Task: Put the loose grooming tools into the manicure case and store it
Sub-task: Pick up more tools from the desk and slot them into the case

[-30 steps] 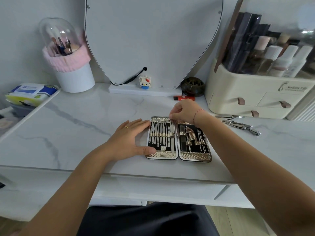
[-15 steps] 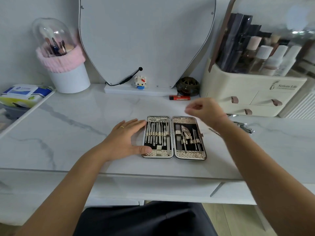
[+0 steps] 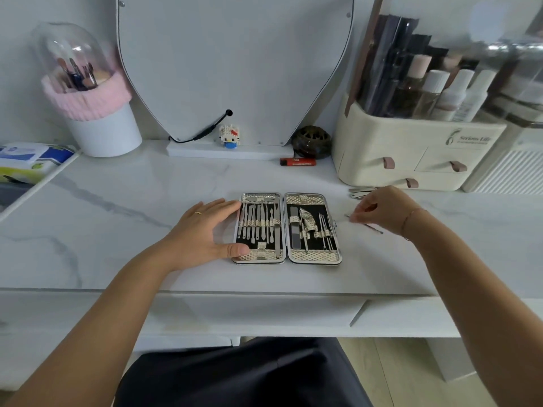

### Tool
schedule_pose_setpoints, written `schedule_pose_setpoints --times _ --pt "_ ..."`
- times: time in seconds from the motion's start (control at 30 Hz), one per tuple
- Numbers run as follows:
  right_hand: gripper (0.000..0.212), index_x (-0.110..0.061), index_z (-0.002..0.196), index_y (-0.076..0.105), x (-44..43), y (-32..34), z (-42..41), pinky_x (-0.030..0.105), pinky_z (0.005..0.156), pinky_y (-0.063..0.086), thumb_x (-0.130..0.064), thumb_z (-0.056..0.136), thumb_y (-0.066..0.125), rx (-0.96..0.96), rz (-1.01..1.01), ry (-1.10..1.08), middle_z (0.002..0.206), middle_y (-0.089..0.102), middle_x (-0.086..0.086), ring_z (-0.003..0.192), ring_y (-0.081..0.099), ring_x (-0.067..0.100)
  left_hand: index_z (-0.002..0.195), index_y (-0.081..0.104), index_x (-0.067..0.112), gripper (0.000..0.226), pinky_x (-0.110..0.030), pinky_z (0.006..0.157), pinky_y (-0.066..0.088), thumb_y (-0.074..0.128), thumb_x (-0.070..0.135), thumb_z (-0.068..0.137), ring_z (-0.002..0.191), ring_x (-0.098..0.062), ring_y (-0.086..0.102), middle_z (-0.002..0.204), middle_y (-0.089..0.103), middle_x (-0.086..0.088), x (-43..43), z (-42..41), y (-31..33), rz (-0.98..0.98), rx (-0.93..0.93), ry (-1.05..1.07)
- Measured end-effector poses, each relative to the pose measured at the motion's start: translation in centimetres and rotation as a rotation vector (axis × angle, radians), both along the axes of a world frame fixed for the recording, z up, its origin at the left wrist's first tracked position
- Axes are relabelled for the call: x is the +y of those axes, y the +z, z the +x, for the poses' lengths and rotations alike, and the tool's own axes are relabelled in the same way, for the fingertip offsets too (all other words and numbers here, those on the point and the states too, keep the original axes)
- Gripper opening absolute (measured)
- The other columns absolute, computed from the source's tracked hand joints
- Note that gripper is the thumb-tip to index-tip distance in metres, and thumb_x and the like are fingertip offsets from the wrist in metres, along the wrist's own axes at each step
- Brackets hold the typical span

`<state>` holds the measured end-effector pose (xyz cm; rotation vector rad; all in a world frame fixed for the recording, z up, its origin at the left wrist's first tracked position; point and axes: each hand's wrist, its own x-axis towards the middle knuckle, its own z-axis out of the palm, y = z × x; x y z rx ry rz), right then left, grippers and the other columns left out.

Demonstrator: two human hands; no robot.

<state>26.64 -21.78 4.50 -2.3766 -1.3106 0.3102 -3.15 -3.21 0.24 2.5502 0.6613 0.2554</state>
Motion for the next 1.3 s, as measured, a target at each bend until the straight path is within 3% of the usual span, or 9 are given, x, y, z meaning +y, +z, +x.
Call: schedule_pose_setpoints --times 0.23,0.37,0.5,0.67,0.77,0.83,0.93,1.2,1.3 --pt "0.032 0.001 0.071 0.066 0.7 0.1 -0.1 0.031 0.063 0.045 -0.026 0.085 0.060 -0.082 -0.218 0.065 0.061 0.056 0.007 0.060 0.048 0.020 0.147 0.019 0.033 0.121 -0.026 0.114 -0.002 0.034 0.098 0.046 0.137 0.006 0.006 0.153 0.021 0.013 -0.1 0.1 0.0 0.003 -0.001 -0.004" --pt "0.030 0.001 0.071 0.062 0.0 0.6 -0.8 0.028 0.059 0.040 -0.020 0.090 0.053 -0.080 -0.147 0.121 0.064 0.057 0.005 0.060 0.049 0.021 0.147 0.019 0.033 0.120 -0.030 0.116 -0.001 0.034 0.098 0.047 0.138 0.004 0.007 0.153 0.022 0.013 0.0 0.0 0.0 0.003 -0.005 -0.001" --pt "0.017 -0.005 0.076 0.063 -0.4 1.3 -2.2 0.023 0.055 0.044 -0.010 0.090 0.055 0.279 0.092 0.160 0.060 0.064 0.002 0.051 0.053 0.013 0.145 0.026 0.031 0.115 -0.028 0.114 0.008 0.037 0.095 0.050 0.137 0.000 0.016 0.147 0.028 0.017 -0.6 0.2 0.8 -0.025 -0.062 0.027" --pt "0.005 -0.002 0.080 0.064 0.4 2.5 -5.1 0.017 0.044 0.037 -0.005 0.083 0.064 0.704 0.310 0.251 0.056 0.062 0.006 0.045 0.044 0.010 0.124 0.057 0.028 0.064 -0.011 0.091 0.034 0.055 0.065 0.072 0.108 0.007 0.050 0.118 0.057 0.018 -4.0 3.2 5.1 -0.155 -0.355 0.078" --pt "0.006 0.001 0.082 0.063 1.3 3.1 -7.0 0.016 0.043 0.037 -0.004 0.081 0.066 0.708 0.333 0.339 0.060 0.064 0.010 0.044 0.045 0.009 0.097 0.070 0.026 0.041 -0.020 0.076 0.049 0.052 0.058 0.078 0.076 -0.001 0.064 0.086 0.071 0.009 -6.7 5.8 6.6 -0.281 -0.309 0.021" --pt "0.009 -0.002 0.082 0.062 1.6 3.2 -7.6 0.014 0.043 0.037 -0.005 0.079 0.069 0.673 0.339 0.369 0.061 0.066 0.009 0.043 0.046 0.009 0.082 0.070 0.022 0.033 -0.030 0.073 0.052 0.054 0.050 0.086 0.066 -0.008 0.063 0.075 0.071 0.003 -7.5 6.6 6.8 -0.344 -0.299 0.032" --pt "0.011 -0.003 0.082 0.060 1.8 3.0 -7.7 0.014 0.043 0.038 -0.006 0.078 0.070 0.671 0.349 0.370 0.059 0.067 0.006 0.042 0.047 0.008 0.073 0.067 0.023 0.024 -0.026 0.066 0.051 0.056 0.037 0.090 0.058 -0.004 0.056 0.067 0.068 0.003 -7.4 6.8 6.7 -0.359 -0.322 0.050" --pt "0.008 -0.005 0.078 0.062 1.8 2.6 -7.2 0.017 0.043 0.042 -0.003 0.077 0.070 0.764 0.450 0.268 0.060 0.066 0.010 0.044 0.049 0.010 0.091 0.069 0.012 0.010 -0.014 0.060 0.049 0.061 0.016 0.089 0.062 -0.007 0.065 0.074 0.073 0.000 -7.7 6.8 6.9 -0.468 -0.325 0.054" --pt "0.004 -0.003 0.076 0.063 2.0 2.2 -6.9 0.016 0.050 0.049 -0.006 0.075 0.067 1.009 0.552 0.179 0.062 0.067 0.007 0.048 0.055 0.008 0.087 0.068 0.013 0.008 -0.012 0.055 0.045 0.061 0.018 0.088 0.061 -0.009 0.066 0.071 0.073 0.001 -7.8 7.1 6.8 -0.478 -0.368 0.127"
